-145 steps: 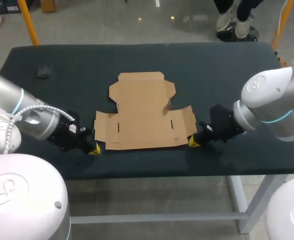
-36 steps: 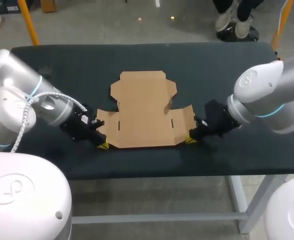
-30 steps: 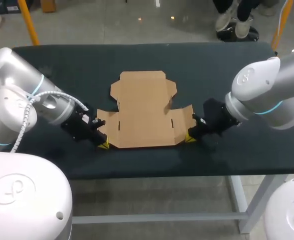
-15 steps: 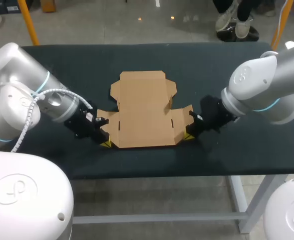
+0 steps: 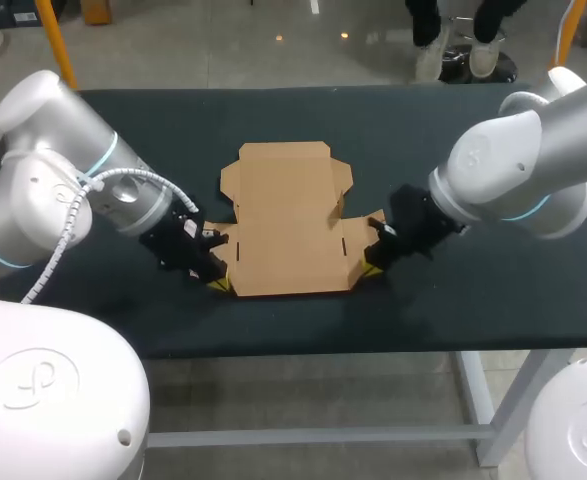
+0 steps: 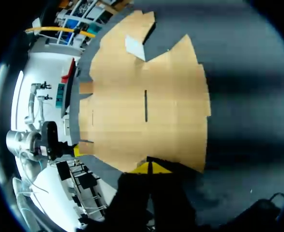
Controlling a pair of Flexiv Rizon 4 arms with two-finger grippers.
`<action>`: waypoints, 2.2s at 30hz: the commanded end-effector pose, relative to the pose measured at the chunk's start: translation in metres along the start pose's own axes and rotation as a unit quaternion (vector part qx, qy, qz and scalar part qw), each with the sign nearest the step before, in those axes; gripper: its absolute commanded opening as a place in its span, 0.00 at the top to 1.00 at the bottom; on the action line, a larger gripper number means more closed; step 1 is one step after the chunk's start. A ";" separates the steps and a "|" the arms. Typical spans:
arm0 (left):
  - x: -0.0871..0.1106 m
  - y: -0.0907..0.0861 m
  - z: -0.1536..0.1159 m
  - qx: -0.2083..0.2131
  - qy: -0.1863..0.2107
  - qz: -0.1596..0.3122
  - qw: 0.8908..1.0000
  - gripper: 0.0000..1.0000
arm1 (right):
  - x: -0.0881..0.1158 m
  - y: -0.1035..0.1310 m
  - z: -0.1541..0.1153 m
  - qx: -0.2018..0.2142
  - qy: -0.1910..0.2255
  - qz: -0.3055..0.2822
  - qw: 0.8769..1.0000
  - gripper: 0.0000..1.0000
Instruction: Assemble the packaging by folding the flat box into shape, placing the metal phone stand inside, and closing the box properly
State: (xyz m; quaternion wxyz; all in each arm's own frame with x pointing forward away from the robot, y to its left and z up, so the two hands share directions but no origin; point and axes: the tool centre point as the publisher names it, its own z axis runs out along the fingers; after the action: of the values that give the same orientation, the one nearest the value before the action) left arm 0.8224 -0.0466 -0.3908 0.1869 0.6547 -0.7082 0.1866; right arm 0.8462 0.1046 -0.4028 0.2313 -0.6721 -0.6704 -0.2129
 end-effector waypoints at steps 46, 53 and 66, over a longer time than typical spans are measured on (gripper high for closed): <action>0.032 0.003 0.025 0.003 -0.050 0.002 0.999 1.00 | 0.017 -0.008 0.012 -0.011 -0.058 -0.011 0.998 1.00; 0.032 0.006 0.028 0.012 -0.052 -0.004 0.999 1.00 | 0.018 -0.010 0.013 -0.019 -0.067 -0.011 0.998 1.00; 0.032 0.009 0.035 0.021 -0.062 -0.011 0.998 1.00 | 0.018 -0.016 0.018 -0.033 -0.081 -0.006 0.996 1.00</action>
State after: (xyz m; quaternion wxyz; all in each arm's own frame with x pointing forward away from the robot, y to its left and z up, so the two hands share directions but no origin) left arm 0.8125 -0.0876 -0.4023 0.1357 0.6751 -0.7073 0.1595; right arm 0.8338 0.1248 -0.4049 0.1649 -0.6868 -0.6845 -0.1803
